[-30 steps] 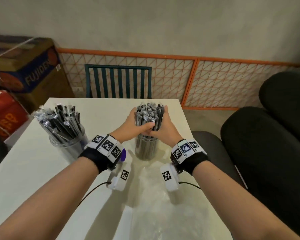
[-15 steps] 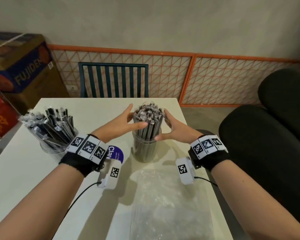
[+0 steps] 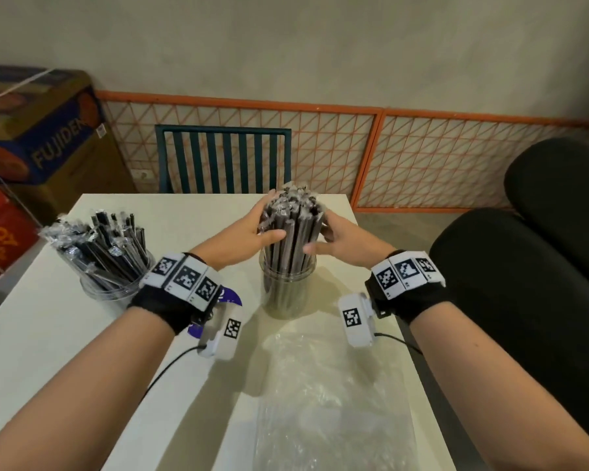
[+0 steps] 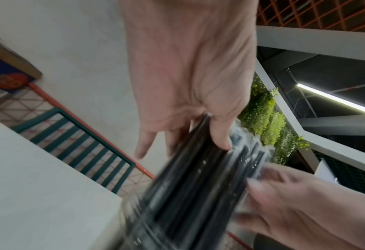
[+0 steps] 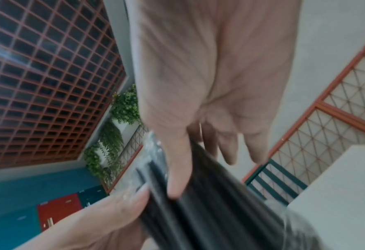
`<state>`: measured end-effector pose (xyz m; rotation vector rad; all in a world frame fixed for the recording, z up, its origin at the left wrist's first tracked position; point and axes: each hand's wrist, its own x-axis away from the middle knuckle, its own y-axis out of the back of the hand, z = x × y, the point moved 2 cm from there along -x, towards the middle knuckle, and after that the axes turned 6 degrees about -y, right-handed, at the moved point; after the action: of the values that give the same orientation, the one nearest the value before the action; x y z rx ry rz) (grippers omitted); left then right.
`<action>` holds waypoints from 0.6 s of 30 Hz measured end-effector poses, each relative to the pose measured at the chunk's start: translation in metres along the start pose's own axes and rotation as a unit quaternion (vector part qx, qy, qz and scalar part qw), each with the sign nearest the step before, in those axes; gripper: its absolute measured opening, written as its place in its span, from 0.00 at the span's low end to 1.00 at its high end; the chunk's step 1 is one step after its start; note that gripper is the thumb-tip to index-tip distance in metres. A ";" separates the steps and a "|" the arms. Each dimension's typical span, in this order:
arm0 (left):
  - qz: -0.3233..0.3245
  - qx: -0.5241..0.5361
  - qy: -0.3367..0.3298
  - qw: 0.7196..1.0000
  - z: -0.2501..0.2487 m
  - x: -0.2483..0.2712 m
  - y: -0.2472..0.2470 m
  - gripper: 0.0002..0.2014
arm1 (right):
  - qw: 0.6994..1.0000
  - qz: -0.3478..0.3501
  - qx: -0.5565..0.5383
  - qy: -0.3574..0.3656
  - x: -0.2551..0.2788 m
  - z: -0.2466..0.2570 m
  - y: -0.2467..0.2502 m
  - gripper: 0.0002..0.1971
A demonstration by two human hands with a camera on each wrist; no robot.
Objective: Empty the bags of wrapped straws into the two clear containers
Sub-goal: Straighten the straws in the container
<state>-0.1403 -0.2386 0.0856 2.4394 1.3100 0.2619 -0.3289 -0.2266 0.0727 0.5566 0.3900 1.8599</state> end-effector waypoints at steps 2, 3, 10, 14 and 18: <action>0.037 -0.009 0.063 0.997 0.007 0.004 0.009 0.46 | 0.994 0.071 0.056 -0.056 0.003 -0.006 0.004 0.58; 0.043 -0.010 0.084 0.995 0.010 0.007 0.011 0.49 | 0.991 0.079 0.073 -0.081 0.005 -0.009 0.006 0.60; -0.085 0.032 0.091 0.992 0.021 0.027 -0.020 0.59 | 0.989 0.054 0.028 -0.137 0.006 -0.025 0.010 0.58; -0.152 0.048 0.059 0.985 0.020 0.018 -0.054 0.63 | 0.991 0.064 0.045 -0.106 -0.004 -0.014 0.000 0.49; -0.198 0.091 0.028 0.976 0.018 0.003 -0.060 0.58 | 0.992 0.010 0.114 -0.052 -0.016 -0.009 -0.009 0.40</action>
<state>-0.1787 -0.2098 0.0452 2.2560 1.8784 0.1099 -0.3223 -0.2385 0.0572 0.8117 0.5336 1.8078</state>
